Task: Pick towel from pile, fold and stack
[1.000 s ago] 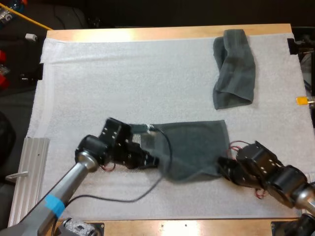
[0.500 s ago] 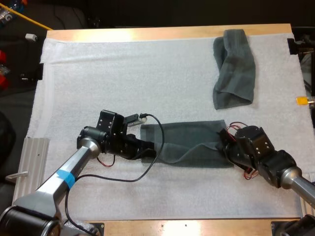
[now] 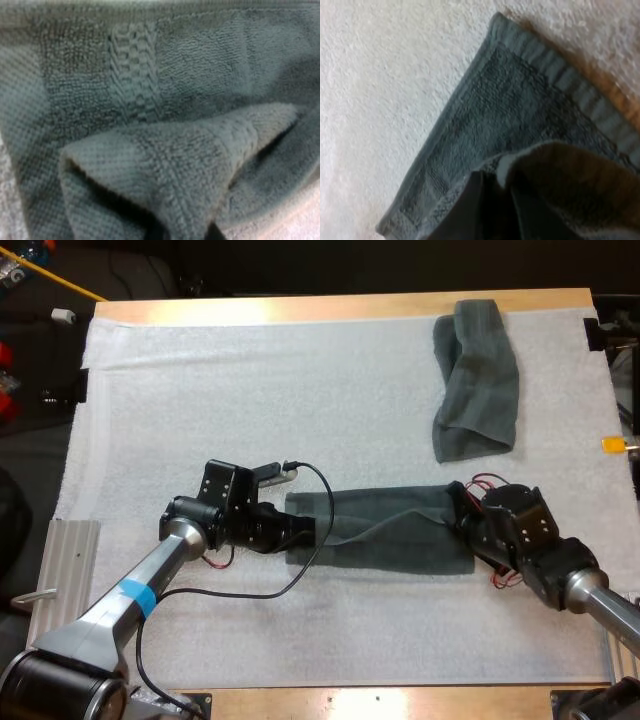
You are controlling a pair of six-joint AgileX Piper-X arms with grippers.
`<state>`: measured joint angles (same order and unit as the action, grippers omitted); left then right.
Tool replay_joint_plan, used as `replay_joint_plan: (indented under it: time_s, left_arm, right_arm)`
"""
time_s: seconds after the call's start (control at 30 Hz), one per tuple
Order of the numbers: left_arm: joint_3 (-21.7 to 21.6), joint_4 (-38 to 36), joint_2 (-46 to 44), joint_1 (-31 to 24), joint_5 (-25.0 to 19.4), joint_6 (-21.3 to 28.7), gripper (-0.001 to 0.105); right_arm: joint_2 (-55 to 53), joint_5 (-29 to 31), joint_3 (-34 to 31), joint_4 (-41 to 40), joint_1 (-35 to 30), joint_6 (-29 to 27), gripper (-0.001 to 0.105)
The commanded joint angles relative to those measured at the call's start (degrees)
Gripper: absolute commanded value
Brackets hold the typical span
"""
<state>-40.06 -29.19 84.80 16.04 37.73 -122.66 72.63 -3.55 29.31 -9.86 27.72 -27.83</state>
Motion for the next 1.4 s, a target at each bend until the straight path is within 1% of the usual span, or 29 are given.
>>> replay_joint_plan:
  time_s: [0.0,0.07,0.13,0.2,0.23,0.3,0.33,0.37,0.4,0.47,0.57,0.7,0.77,0.83,0.97,1.07,1.2,1.3,1.37]
  left_arm:
    - [0.03,1.05,0.02,-0.05,-1.08,-0.52,0.000]
    - [0.03,1.31,0.02,-0.05,-1.65,-0.52,0.000]
    - [0.03,1.39,0.02,-0.05,-2.48,-0.52,0.004]
    - [0.03,1.65,0.02,-0.05,-3.03,-0.52,0.014]
    - [0.03,1.99,0.02,-0.05,-3.17,-0.52,0.021]
    - [0.03,3.30,0.02,-0.05,-3.19,-0.92,0.040]
    - [0.03,3.88,0.02,-0.05,-3.19,-0.94,0.047]
    - [0.03,4.65,0.02,-0.05,-3.19,-0.94,0.054]
    - [0.03,5.84,0.02,-0.05,-3.19,-0.94,0.061]
    - [0.03,7.64,0.02,-0.05,-3.19,-0.94,0.065]
    - [0.03,8.75,-0.09,-0.05,-2.31,-0.94,0.066]
    - [0.03,7.20,-1.97,-0.05,-1.73,-0.44,0.066]
    - [0.03,6.06,-3.72,-0.05,-1.73,0.70,0.066]
    - [0.03,4.63,-5.93,-0.05,-2.02,1.55,0.066]
    - [0.03,1.07,-11.71,-0.05,-2.33,2.95,0.066]
    - [0.03,-1.60,-16.09,-0.05,-2.33,3.42,0.066]
    - [0.03,-5.62,-22.55,-0.05,-2.33,3.57,0.066]
    - [0.03,-8.21,-26.61,-0.05,-2.33,3.57,0.066]
    - [0.03,-10.44,-30.22,-0.05,-2.33,3.57,0.066]
  right_arm:
    - [0.61,0.18,0.17,1.36,-0.25,-0.30,0.000]
    - [1.58,-0.16,0.17,2.80,-0.25,-0.54,0.000]
    - [2.24,-0.33,0.17,4.39,-0.25,-0.59,0.001]
    - [2.45,-0.35,0.17,5.68,-0.25,-0.58,0.011]
    - [2.44,-0.35,0.17,6.72,-0.25,-0.68,0.020]
    - [2.43,-0.35,0.17,9.99,-0.25,-1.05,0.043]
    - [2.43,-0.35,0.17,10.89,-0.25,-1.34,0.051]
    - [2.43,-0.35,0.17,12.73,-0.25,-2.98,0.058]
    - [2.43,-0.53,0.17,15.02,-0.25,-5.23,0.062]
    - [2.43,-0.60,0.17,18.14,-0.25,-8.94,0.062]
    - [2.24,-1.94,0.26,20.72,-0.25,-13.71,0.062]
    - [0.63,-3.33,0.32,20.03,-0.25,-20.87,0.062]
    - [-0.66,-3.32,0.58,18.15,-0.25,-22.93,0.062]
    - [-2.26,-3.04,1.17,14.33,-0.25,-25.29,0.062]
    - [-5.88,-3.06,3.45,2.59,-0.25,-31.71,0.062]
    - [-8.44,-3.06,5.46,-6.26,-0.25,-35.15,0.062]
    - [-12.03,-3.06,7.52,-15.06,-0.25,-38.24,0.062]
    - [-14.23,-2.70,8.42,-19.29,-0.25,-38.66,0.062]
    - [-16.30,-2.71,9.21,-22.89,-0.25,-39.95,0.062]
